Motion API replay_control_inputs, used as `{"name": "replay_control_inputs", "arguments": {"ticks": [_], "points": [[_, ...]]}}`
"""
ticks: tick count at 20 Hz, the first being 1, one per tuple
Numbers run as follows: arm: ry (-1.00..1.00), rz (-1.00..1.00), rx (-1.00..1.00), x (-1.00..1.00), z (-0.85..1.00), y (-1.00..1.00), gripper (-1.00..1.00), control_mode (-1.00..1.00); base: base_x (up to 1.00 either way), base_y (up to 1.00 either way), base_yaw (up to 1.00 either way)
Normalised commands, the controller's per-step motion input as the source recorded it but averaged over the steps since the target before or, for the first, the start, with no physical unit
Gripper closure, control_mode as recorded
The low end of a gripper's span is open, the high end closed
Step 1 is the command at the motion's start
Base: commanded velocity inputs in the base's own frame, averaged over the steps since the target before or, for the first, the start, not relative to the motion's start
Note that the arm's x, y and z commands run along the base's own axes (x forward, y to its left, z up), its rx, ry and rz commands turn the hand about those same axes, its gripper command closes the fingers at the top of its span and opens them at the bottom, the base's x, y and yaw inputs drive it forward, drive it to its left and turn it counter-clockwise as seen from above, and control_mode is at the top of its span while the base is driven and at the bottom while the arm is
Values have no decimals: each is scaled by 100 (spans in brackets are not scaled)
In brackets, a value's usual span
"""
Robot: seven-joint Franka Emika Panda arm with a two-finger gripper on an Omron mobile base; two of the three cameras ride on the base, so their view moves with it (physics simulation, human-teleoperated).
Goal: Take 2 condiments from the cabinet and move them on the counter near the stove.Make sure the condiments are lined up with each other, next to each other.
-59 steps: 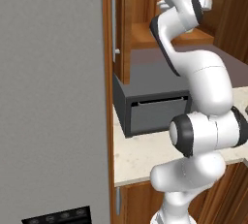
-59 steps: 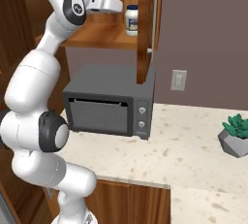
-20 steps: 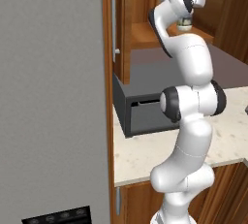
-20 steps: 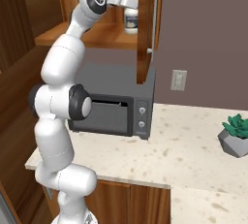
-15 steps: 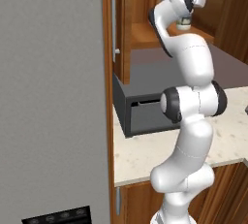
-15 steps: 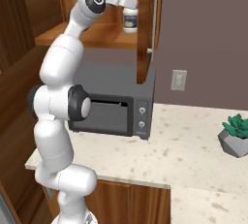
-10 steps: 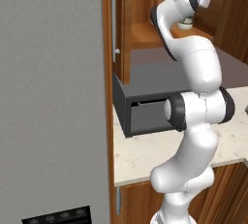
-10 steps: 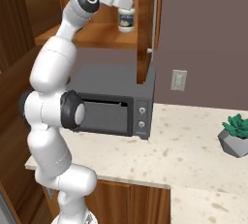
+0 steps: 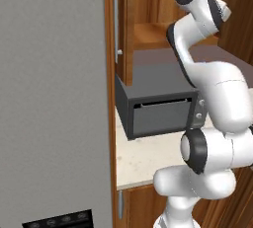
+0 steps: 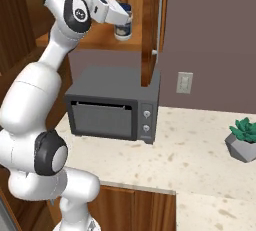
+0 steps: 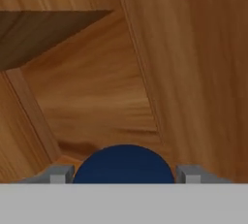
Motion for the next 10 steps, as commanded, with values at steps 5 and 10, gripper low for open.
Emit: {"name": "replay_control_inputs", "arguments": {"ticks": [5, 10], "points": [[-5, 1, 0, -100, 14, -13, 100, -100, 0, 0, 0], [0, 5, 0, -100, 24, 0, 100, -100, 0, 0, 0]]}}
